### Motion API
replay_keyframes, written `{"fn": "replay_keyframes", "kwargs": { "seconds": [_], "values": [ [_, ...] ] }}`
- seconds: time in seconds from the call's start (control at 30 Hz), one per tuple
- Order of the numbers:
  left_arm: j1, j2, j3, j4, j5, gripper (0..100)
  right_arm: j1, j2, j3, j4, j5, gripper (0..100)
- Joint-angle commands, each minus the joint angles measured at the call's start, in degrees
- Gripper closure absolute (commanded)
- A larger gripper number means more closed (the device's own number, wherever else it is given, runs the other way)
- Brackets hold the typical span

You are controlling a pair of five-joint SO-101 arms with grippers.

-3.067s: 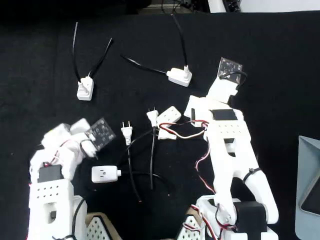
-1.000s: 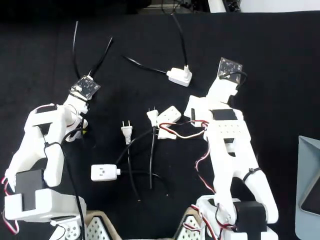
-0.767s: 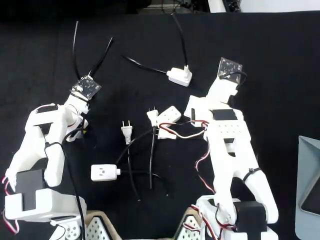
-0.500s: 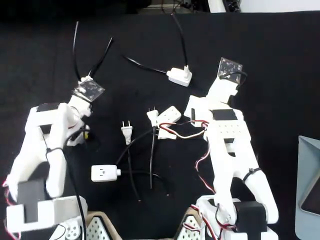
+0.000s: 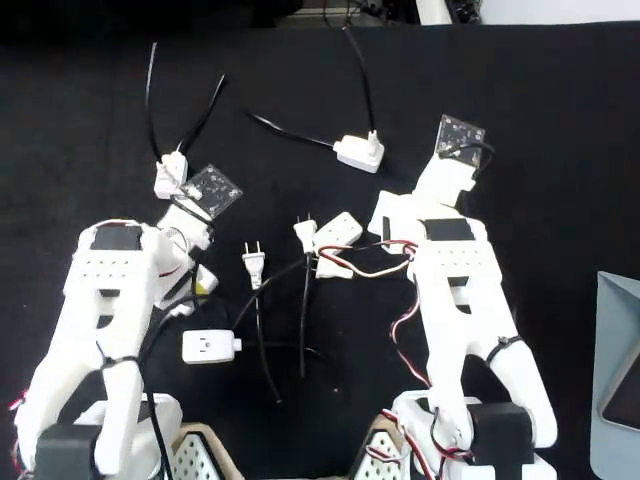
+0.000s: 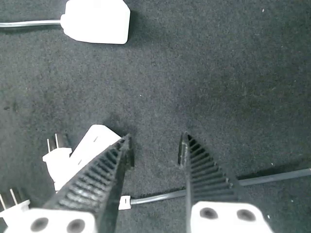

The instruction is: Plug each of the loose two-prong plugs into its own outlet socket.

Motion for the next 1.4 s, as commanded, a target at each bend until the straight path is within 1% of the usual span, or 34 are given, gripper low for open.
{"fn": "replay_keyframes", "kwargs": {
  "seconds": [0.0,0.07,0.27,0.37,0.53,0.67,0.77,0.87,1.17,1.27,1.37],
  "values": [
    [-0.31,-4.57,0.66,0.7,-0.09,74,-0.79,-1.8,-0.13,-0.79,-0.26,84.4],
    [0.13,-5.98,2.15,0.62,-0.18,74,-0.79,-1.8,-0.13,-0.79,-0.26,84.4],
    [5.32,-7.82,8.22,0.0,0.35,74,-0.79,-1.71,-0.13,-0.79,-0.26,84.4],
    [5.93,-7.03,9.1,-3.25,4.84,74,-0.79,-1.71,-0.13,-0.79,-0.26,84.4],
    [5.76,-1.14,10.33,-9.05,5.27,74,-0.79,-1.71,-0.04,-0.79,-0.26,84.4],
    [3.21,7.38,7.16,-12.4,5.36,74,-0.79,-1.71,-0.04,-0.79,-0.26,84.4],
    [-0.22,13.45,2.95,-12.84,5.1,74,-0.79,-1.71,-0.04,-0.79,-0.26,84.4],
    [-2.07,17.67,-0.4,-12.84,5.01,78,-0.79,-1.71,-0.04,-0.79,-0.26,84.4],
    [-1.71,18.64,-1.54,-12.92,5.36,87,-0.79,-1.71,-0.04,-0.79,-0.26,84.4],
    [-1.71,18.64,-1.54,-12.75,5.36,84,-0.79,-1.71,-0.04,-0.79,-0.26,84.4],
    [-3.03,18.64,-1.54,-12.84,5.45,74,-0.79,-1.71,-0.04,-0.79,-0.26,84.4]
  ]
}}
